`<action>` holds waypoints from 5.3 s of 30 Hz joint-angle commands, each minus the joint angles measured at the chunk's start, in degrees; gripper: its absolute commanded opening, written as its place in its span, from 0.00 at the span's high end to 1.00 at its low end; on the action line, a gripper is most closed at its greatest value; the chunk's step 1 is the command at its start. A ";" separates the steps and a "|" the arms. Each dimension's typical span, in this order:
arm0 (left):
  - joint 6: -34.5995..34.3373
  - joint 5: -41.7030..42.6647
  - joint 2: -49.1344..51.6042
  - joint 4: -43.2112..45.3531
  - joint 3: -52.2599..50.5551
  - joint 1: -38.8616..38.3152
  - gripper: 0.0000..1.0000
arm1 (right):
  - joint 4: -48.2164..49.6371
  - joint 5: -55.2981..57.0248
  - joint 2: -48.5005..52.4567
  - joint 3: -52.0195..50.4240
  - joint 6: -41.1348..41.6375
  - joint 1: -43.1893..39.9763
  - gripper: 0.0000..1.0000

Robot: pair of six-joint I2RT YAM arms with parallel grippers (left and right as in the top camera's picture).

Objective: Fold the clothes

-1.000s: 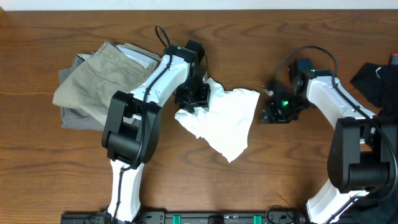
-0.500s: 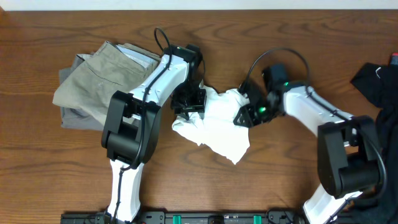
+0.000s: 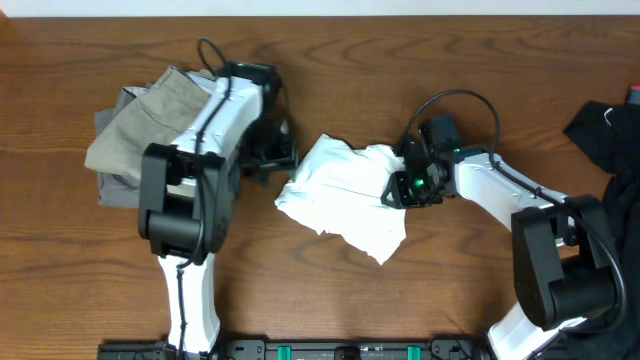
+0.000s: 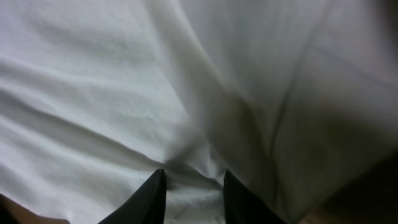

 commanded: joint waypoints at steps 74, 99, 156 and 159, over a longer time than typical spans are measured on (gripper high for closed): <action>23.10 25.42 -30.05 16.94 -9.09 25.68 0.94 | -10.75 8.13 -19.67 11.45 1.97 -12.13 0.66; 16.46 13.38 -36.22 19.39 -7.80 45.16 0.57 | -10.64 7.74 -19.67 11.45 2.97 -11.67 0.64; 11.23 -4.17 -78.75 -1.66 -4.07 31.15 0.02 | -15.89 14.14 -67.28 17.00 -11.63 -11.04 0.01; 11.30 -4.35 -78.64 -1.97 -4.11 31.15 0.02 | -18.23 14.12 -68.57 17.00 -11.61 -11.04 0.01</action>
